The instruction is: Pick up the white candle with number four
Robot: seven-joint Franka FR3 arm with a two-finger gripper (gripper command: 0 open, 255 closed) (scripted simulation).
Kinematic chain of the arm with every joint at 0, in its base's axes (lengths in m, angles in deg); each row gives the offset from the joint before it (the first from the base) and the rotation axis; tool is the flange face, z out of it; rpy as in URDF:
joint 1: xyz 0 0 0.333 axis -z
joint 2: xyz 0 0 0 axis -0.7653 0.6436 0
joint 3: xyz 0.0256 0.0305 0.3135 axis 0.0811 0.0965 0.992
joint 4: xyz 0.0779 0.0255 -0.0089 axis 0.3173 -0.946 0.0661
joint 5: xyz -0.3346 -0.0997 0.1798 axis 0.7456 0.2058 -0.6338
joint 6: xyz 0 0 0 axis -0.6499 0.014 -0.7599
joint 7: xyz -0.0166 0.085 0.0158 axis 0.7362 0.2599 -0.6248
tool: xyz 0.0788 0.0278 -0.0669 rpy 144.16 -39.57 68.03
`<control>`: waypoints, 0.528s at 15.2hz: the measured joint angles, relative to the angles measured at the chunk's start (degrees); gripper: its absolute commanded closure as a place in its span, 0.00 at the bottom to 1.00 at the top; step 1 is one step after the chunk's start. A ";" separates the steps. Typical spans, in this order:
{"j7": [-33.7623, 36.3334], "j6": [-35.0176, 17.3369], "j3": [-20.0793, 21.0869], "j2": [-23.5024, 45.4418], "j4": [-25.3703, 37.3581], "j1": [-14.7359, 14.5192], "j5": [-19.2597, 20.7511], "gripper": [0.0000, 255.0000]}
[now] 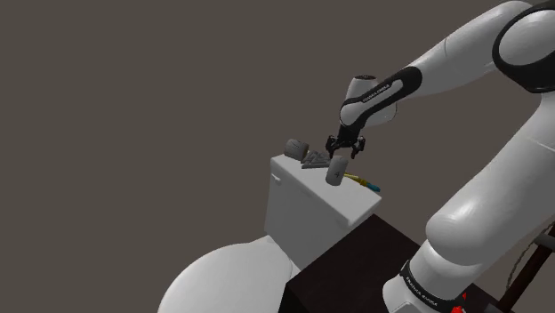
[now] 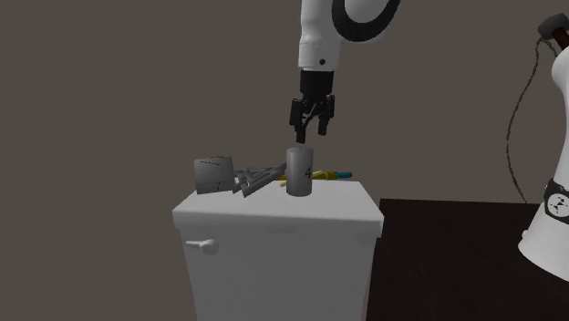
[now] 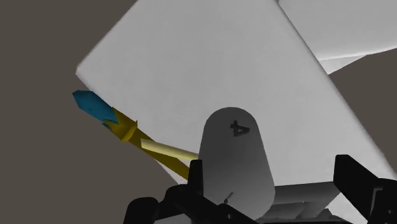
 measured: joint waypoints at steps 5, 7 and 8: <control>2.95 -5.94 -1.41 7.55 2.58 1.47 0.98 0.00; 3.25 -7.44 -1.50 8.86 2.44 1.56 1.08 0.00; 3.21 -8.24 -1.55 9.70 2.50 1.66 1.02 0.00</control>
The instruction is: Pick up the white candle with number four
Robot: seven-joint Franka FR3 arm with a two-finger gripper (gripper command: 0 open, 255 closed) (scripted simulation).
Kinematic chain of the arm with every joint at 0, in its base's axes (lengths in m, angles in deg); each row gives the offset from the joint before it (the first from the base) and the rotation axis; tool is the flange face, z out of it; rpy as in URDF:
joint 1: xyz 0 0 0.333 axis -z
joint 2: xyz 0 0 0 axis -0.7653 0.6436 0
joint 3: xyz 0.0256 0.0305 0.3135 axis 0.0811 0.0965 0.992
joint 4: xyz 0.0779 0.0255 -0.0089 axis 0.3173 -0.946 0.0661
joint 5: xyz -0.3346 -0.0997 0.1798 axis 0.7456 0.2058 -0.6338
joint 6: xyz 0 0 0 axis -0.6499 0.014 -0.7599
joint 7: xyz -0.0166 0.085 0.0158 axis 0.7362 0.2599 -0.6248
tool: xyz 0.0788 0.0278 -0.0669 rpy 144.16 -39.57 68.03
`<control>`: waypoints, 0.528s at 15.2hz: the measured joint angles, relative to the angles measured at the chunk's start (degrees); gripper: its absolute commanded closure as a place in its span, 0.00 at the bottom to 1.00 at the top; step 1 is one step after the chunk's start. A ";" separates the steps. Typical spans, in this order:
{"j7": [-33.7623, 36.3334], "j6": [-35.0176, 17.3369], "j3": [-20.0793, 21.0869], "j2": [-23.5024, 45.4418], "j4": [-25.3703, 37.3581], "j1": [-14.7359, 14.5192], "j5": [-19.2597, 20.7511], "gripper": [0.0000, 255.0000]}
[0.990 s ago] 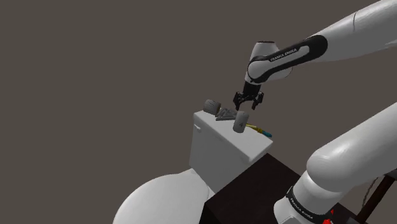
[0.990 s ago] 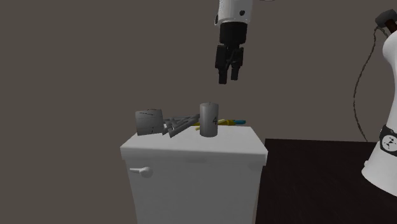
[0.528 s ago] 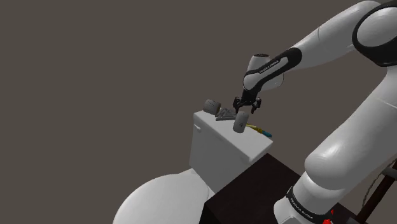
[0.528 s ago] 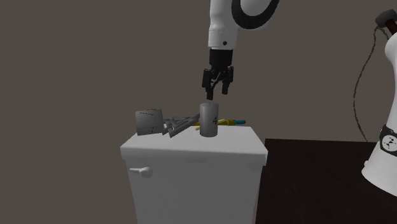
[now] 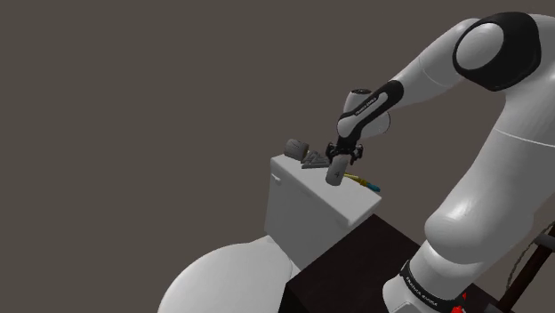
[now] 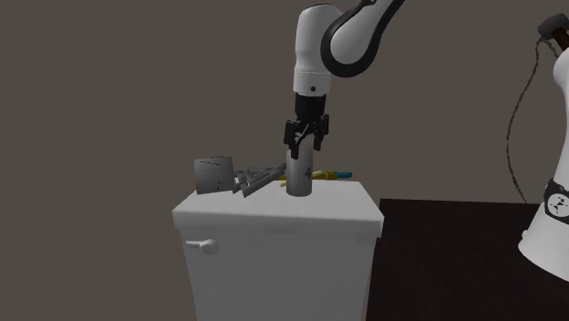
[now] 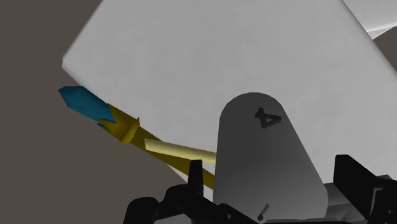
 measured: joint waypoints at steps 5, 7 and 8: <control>0.44 -2.62 -0.04 2.15 -0.45 0.05 0.13 1.00; 0.52 -2.77 -0.04 2.14 -0.41 0.03 0.15 1.00; 0.53 -2.81 -0.05 2.13 -0.43 0.03 0.16 1.00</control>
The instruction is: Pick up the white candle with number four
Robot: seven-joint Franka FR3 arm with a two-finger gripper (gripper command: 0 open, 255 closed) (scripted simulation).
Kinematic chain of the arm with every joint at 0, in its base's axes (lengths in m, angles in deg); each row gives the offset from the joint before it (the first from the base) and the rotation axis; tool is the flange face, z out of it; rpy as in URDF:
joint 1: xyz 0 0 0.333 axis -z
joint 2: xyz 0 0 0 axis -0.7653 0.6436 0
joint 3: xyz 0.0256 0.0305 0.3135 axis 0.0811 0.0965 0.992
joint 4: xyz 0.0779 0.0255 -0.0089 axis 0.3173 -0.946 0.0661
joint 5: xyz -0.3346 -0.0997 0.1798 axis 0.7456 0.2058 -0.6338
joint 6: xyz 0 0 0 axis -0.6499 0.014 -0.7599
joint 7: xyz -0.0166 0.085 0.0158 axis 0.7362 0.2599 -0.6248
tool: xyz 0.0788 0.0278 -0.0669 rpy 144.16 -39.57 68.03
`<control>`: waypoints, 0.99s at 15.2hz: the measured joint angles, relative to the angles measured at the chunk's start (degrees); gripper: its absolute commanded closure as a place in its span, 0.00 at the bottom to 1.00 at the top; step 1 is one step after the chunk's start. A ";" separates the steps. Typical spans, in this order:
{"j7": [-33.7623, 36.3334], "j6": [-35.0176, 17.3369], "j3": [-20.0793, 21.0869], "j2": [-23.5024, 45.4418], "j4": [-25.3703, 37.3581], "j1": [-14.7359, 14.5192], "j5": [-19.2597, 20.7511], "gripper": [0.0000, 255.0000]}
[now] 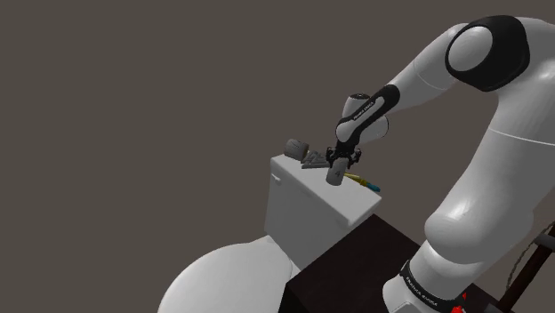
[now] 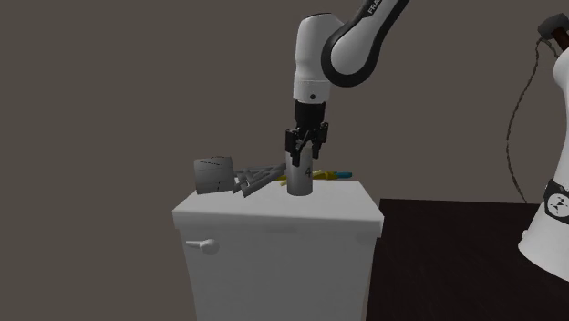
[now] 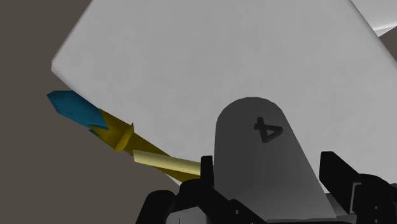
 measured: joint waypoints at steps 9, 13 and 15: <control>-0.26 1.47 0.02 -1.11 0.15 -0.03 -0.07 1.00; -0.60 4.61 0.06 -3.79 0.60 -0.14 -0.11 1.00; -0.74 6.13 0.13 -4.81 1.09 -0.23 -0.20 1.00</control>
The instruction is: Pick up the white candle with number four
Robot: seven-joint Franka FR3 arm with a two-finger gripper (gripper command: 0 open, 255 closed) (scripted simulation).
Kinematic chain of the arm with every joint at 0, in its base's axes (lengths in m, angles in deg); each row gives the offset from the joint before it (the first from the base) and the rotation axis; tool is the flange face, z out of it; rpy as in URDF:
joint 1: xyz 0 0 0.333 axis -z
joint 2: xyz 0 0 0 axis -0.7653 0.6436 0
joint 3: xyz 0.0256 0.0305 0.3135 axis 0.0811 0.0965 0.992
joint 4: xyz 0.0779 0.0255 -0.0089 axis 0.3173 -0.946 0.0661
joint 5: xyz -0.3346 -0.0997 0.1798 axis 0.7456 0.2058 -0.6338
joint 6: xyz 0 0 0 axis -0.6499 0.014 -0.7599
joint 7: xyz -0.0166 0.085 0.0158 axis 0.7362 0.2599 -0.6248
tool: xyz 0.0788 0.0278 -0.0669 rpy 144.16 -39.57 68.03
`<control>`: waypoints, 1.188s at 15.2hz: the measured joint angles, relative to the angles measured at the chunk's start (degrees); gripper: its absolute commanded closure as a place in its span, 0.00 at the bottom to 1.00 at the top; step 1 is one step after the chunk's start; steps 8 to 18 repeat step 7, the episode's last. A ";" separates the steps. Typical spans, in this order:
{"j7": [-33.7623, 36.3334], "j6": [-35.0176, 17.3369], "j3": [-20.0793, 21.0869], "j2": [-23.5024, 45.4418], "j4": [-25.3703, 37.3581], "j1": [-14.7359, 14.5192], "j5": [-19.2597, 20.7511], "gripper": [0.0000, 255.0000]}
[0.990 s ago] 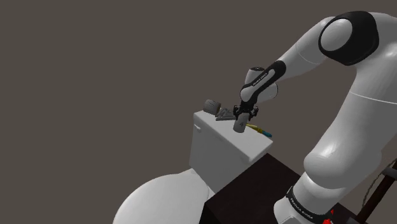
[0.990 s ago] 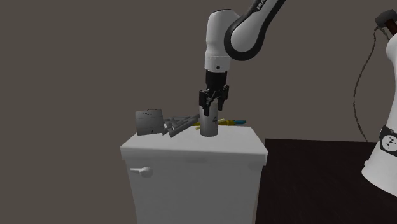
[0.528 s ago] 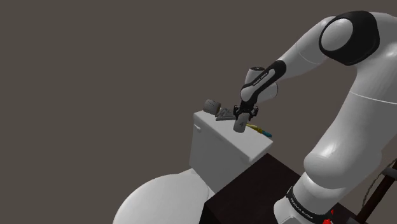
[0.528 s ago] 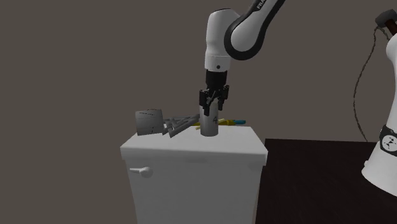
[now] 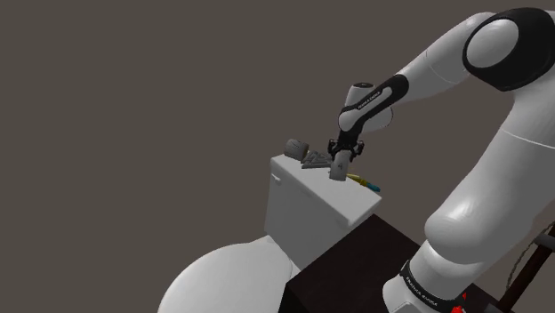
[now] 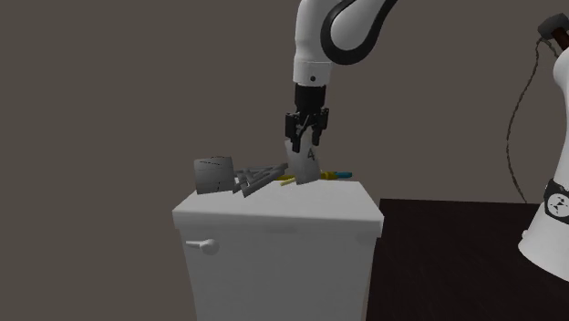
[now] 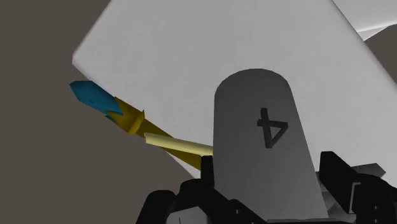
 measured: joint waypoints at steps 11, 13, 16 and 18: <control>-0.74 5.16 0.06 -4.01 1.20 -0.08 -0.14 1.00; -0.74 5.16 0.06 -4.01 1.20 -0.08 -0.14 1.00; -0.74 5.16 0.06 -4.01 1.20 -0.08 -0.14 1.00; -0.74 5.16 0.06 -4.01 1.20 -0.08 -0.14 1.00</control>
